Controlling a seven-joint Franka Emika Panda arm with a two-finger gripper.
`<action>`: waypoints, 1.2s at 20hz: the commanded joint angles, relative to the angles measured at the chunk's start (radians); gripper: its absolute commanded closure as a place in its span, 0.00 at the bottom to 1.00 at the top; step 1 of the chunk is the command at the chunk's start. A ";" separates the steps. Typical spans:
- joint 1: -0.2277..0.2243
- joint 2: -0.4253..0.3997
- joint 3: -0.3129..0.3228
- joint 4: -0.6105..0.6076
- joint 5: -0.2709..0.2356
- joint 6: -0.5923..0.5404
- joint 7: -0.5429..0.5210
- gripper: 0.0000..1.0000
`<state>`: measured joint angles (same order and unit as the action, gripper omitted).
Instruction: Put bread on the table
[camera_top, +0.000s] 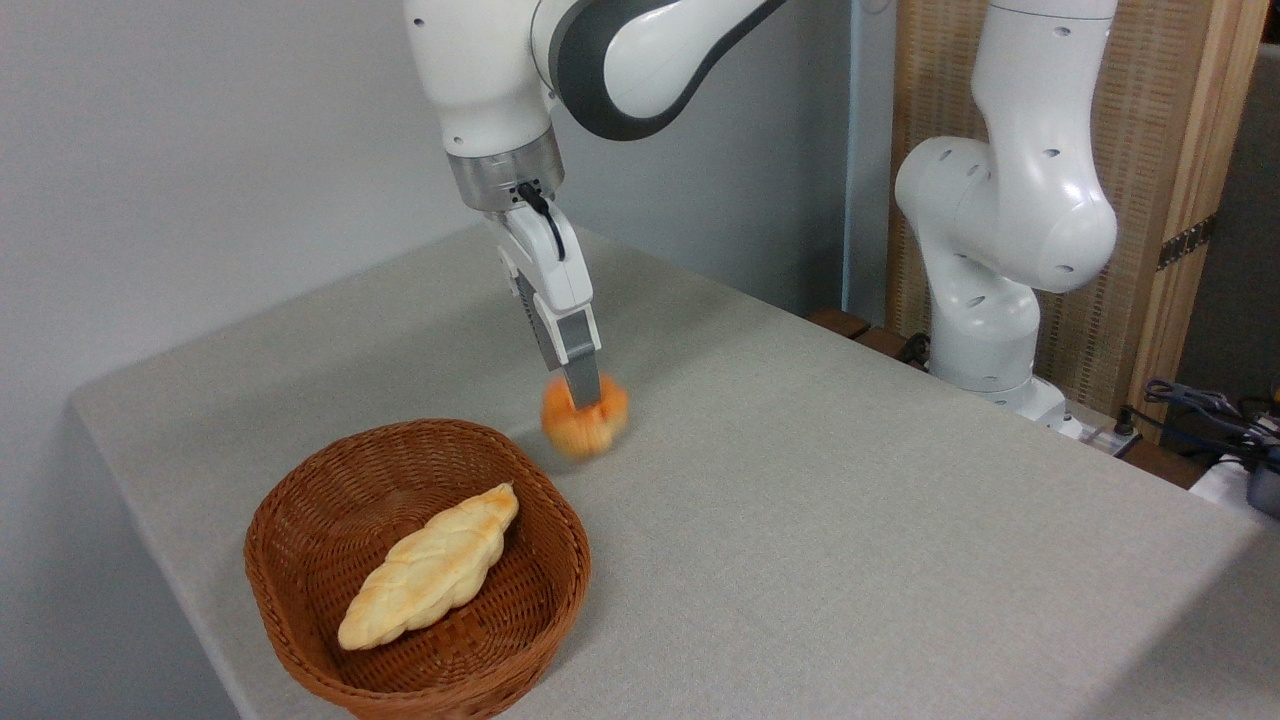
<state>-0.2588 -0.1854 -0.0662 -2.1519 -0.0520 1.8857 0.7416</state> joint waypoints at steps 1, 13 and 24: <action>-0.005 -0.008 0.003 -0.009 0.018 0.015 0.010 0.00; 0.009 0.033 0.100 0.232 0.017 -0.117 -0.168 0.00; 0.032 0.156 0.166 0.500 0.006 -0.293 -0.157 0.00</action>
<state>-0.2369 -0.0550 0.0946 -1.7076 -0.0512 1.6414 0.5943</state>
